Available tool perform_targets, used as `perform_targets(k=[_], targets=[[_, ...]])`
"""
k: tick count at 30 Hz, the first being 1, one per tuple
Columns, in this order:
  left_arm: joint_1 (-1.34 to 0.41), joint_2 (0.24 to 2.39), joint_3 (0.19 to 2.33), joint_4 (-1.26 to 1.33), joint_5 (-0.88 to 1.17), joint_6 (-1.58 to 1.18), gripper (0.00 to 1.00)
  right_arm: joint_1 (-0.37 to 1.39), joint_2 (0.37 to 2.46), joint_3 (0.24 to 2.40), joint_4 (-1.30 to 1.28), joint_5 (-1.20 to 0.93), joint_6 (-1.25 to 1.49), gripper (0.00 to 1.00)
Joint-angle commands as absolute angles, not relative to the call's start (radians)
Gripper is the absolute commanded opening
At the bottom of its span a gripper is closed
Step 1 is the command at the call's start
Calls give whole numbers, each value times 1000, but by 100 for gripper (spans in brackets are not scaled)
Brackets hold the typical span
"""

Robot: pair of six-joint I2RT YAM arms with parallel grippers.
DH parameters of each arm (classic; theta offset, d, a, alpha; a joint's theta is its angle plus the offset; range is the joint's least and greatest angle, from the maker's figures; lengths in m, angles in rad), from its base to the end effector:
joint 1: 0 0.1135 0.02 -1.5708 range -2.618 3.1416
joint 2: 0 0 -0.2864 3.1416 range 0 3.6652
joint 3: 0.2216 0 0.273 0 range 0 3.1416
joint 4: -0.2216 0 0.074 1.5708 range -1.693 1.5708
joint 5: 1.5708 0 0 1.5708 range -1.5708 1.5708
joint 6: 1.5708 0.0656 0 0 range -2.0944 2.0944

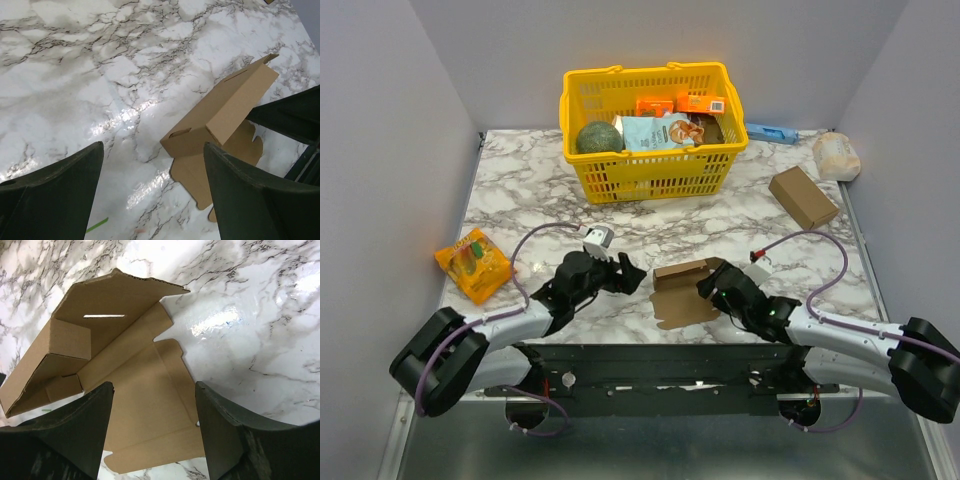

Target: Fold the paper box

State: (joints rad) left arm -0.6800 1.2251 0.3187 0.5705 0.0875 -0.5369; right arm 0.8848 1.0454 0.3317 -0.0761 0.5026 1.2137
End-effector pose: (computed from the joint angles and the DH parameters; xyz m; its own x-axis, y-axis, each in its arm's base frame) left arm 0.2032 -0.1717 0.1643 -0.5734 -0.1915 -0.7965 0.4623 0.7270 -0.5076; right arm 0.1572 0.1421 0.1389 -0.5913 0.5738 -0.5666 0.2596 0.8006 0.5400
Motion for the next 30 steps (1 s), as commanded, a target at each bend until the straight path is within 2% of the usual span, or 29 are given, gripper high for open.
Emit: perform_targets(k=[1,6,10,13,23,26,29,30], targets=[[-683,1100,227,613,28,-505,90,890,1009,304,-95,502,1197,75],[-724,1049,210,546,68,-428,84,888,973,290,-95,503,1200,75],[-845,1072,230,505,-56,-399,84,888,937,284,-97,505,1218,75],[-919,1133,268,497,-133,-387,84,890,922,290,-106,506,1212,75],[-936,1413,391,621,-233,-449,80,890,890,275,-110,497,1221,75],[-936,1439,400,673,-233,-446,76,890,876,270,-110,502,1206,75],[-936,1454,419,680,-242,-442,67,890,865,265,-110,505,1207,75],[-936,1459,423,673,-250,-443,61,890,862,265,-109,503,1207,75]])
